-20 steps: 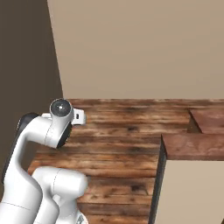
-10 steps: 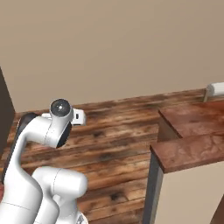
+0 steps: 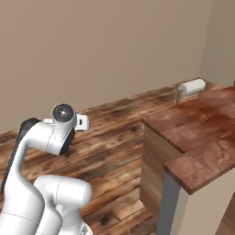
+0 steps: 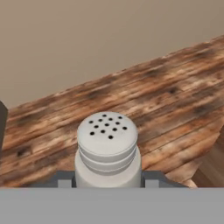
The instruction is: Move the shaker and shaker from the cabinet to the dining counter.
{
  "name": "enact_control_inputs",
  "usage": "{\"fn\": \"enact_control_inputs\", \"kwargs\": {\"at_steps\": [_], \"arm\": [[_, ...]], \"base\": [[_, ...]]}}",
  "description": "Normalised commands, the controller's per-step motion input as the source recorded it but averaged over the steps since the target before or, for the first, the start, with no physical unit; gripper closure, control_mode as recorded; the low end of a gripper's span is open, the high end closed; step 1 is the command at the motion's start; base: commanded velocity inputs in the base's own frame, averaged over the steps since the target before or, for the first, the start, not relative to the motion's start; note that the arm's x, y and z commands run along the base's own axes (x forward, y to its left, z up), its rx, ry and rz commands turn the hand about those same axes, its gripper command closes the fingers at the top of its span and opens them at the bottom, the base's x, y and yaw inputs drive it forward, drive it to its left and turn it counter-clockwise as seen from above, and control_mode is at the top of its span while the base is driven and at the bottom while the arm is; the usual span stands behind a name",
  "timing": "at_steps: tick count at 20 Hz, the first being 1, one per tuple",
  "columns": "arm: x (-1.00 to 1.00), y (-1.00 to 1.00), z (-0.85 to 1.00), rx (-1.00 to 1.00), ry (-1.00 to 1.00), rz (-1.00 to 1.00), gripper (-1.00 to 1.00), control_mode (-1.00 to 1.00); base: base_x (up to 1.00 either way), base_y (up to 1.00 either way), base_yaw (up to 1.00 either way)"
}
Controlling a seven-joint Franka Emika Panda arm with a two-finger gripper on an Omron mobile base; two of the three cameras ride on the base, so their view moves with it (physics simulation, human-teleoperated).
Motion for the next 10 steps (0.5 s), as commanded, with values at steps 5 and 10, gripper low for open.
{"fn": "enact_control_inputs", "kwargs": {"at_steps": [5,10], "arm": [[0.00,0.00,0.00,0.00,0.00,0.00,1.00,1.00],[0.00,0.00,0.00,0.00,0.00,0.00,1.00,1.00]], "base": [[0.54,0.41,-0.51],[0.47,0.55,-0.37]]}}
